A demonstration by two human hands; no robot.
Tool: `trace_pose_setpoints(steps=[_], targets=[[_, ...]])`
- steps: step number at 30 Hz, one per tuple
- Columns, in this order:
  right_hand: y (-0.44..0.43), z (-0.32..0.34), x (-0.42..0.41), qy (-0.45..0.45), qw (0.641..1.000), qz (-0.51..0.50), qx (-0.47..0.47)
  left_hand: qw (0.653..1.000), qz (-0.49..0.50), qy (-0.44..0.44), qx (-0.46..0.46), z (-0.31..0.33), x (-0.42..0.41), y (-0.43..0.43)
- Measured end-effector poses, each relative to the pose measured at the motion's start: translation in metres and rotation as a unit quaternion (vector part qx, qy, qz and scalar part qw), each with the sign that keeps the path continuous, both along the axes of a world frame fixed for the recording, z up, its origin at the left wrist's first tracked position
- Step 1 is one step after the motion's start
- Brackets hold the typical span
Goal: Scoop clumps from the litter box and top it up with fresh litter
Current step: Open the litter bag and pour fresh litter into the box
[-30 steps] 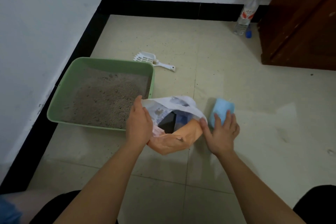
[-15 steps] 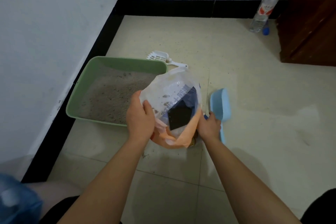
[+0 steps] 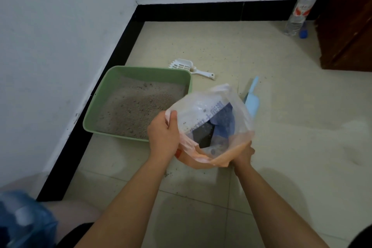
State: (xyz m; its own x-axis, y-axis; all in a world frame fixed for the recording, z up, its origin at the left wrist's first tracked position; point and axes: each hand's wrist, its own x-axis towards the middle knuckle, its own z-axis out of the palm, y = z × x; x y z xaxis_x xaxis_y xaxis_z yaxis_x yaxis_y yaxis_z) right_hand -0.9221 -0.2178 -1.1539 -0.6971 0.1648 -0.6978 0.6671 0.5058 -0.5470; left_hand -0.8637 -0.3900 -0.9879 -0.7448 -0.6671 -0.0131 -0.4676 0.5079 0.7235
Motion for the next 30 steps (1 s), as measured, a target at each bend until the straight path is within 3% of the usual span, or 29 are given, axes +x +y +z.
trace_pose_setpoints(steps=[2,5,8,10,13,20,24,27,30], targets=[[-0.008,0.013,-0.004,-0.004,0.990,-0.137,-0.013,0.999,0.041,0.005,0.020,0.005,-0.001,-0.003],[-0.014,0.032,-0.003,0.005,0.977,-0.179,-0.118,0.998,0.054,0.018,0.037,0.004,-0.002,-0.007],[0.000,-0.034,-0.006,-0.068,0.930,-0.249,-0.261,0.998,0.035,0.029,0.051,0.002,-0.001,-0.003],[0.004,-0.037,0.001,-0.118,0.893,-0.297,-0.317,0.997,0.032,0.033,0.056,0.004,-0.002,-0.003],[0.000,0.036,0.012,-0.071,0.897,-0.289,-0.326,0.994,0.055,0.047,0.077,0.014,-0.007,-0.005],[0.024,0.101,-0.027,-0.055,0.868,-0.265,-0.416,0.973,0.134,0.079,0.169,0.043,-0.011,-0.011],[0.037,0.140,-0.054,-0.054,0.867,-0.195,-0.456,0.932,0.195,0.102,0.287,0.070,-0.015,-0.006],[0.045,0.167,-0.072,-0.046,0.867,-0.171,-0.466,0.880,0.224,0.159,0.387,0.086,-0.017,-0.001],[0.044,0.190,-0.086,-0.042,0.846,-0.156,-0.509,0.852,0.229,0.198,0.426,0.101,-0.016,0.004]])
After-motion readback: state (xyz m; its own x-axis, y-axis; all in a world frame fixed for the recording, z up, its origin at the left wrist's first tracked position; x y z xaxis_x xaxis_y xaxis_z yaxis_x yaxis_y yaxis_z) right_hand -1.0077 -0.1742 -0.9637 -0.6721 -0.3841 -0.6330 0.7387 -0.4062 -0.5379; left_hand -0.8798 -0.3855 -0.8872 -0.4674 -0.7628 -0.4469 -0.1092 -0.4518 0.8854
